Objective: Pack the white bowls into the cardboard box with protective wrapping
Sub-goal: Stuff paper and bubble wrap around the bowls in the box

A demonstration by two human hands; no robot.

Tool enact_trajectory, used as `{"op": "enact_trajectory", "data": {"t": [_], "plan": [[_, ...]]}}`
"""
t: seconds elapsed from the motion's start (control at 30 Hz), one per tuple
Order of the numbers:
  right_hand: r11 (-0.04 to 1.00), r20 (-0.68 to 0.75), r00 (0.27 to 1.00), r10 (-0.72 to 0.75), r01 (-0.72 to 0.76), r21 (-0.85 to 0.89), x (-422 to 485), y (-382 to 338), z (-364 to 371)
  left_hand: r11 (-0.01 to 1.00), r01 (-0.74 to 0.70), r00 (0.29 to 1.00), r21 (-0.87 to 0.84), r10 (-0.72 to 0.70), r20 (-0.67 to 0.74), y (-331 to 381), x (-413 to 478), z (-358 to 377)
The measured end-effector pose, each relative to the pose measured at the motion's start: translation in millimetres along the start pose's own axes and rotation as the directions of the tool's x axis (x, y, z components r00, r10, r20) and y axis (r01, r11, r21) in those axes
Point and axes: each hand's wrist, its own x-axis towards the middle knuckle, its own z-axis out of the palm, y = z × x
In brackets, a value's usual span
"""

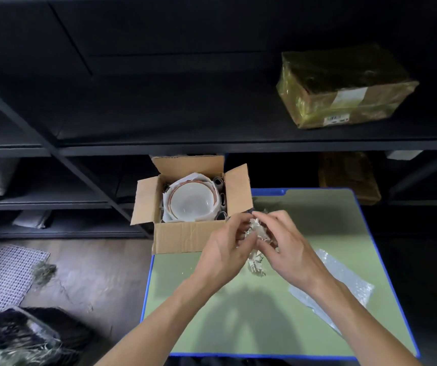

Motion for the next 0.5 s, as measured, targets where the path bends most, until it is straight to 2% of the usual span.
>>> {"op": "enact_trajectory", "data": {"t": [0.1, 0.23, 0.3, 0.4, 0.5], "plan": [[0.999, -0.049, 0.999, 0.001, 0.001, 0.042, 17, -16, 6, 0.995, 0.017, 0.999, -0.098, -0.021, -0.038, 1, 6, -19], [0.999, -0.039, 0.999, -0.009, 0.007, -0.040, 35, -36, 14, 0.993, 0.037, 0.997, -0.112, -0.044, -0.056, -6, 14, -42], [0.997, -0.038, 0.999, -0.012, 0.010, -0.073, 44, -43, 17, 0.997, 0.040, 0.998, -0.063, -0.043, -0.038, -10, 19, -52], [0.992, -0.052, 0.998, -0.024, 0.018, -0.125, 59, -51, 21, 0.994, 0.035, 0.999, 0.100, -0.034, -0.011, -17, 30, -66], [0.985, -0.063, 0.997, 0.046, -0.056, -0.164, 78, -55, 21, 0.977, -0.024, 1.000, 0.213, 0.020, 0.019, -24, 48, -77]]}}
